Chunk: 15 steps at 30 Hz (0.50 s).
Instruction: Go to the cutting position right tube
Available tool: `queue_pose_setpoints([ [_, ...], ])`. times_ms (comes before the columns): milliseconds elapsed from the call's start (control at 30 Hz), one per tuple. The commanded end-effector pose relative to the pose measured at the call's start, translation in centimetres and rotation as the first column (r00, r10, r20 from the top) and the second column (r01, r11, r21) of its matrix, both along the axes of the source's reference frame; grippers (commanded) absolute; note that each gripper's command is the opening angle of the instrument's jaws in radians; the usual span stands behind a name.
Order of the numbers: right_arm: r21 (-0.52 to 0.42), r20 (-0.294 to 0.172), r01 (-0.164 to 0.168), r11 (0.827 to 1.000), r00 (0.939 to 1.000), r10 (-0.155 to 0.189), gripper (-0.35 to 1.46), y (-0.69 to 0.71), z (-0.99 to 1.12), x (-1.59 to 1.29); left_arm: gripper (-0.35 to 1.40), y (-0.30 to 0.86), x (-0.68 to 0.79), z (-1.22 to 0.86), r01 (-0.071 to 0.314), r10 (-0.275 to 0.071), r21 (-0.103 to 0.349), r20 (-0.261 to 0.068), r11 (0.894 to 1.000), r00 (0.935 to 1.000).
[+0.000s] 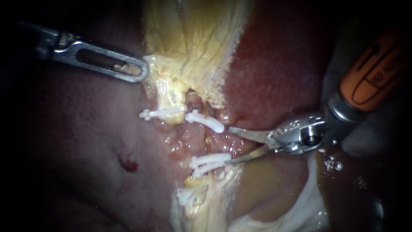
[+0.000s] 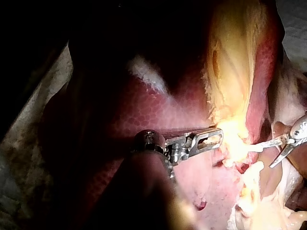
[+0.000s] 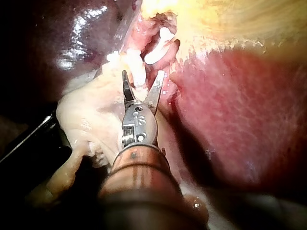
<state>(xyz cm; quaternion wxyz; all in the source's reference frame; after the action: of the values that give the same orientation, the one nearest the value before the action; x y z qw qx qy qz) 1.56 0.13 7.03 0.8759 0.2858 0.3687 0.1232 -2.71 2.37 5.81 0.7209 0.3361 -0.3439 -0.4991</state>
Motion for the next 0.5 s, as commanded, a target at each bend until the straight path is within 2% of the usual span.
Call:
queue_pose_setpoints([
  [33,0.007,0.001,0.000,1.000,1.0000,0.000,1.41,0.00,0.03,0.01,-0.35,0.00,0.00,0.00,-0.001,0.001,0.001,0.001,1.000,1.0000],
  [300,0.046,-0.005,0.007,0.999,1.0000,-0.007,1.41,0.00,0.24,0.10,-0.35,0.00,0.00,-0.01,-0.001,0.001,0.001,0.001,1.000,1.0000],
  [500,0.073,-0.055,0.019,0.997,0.9984,-0.015,1.41,-0.02,0.37,0.23,-0.35,0.00,0.00,-0.01,-0.001,0.001,0.001,0.001,1.000,1.0000],
])
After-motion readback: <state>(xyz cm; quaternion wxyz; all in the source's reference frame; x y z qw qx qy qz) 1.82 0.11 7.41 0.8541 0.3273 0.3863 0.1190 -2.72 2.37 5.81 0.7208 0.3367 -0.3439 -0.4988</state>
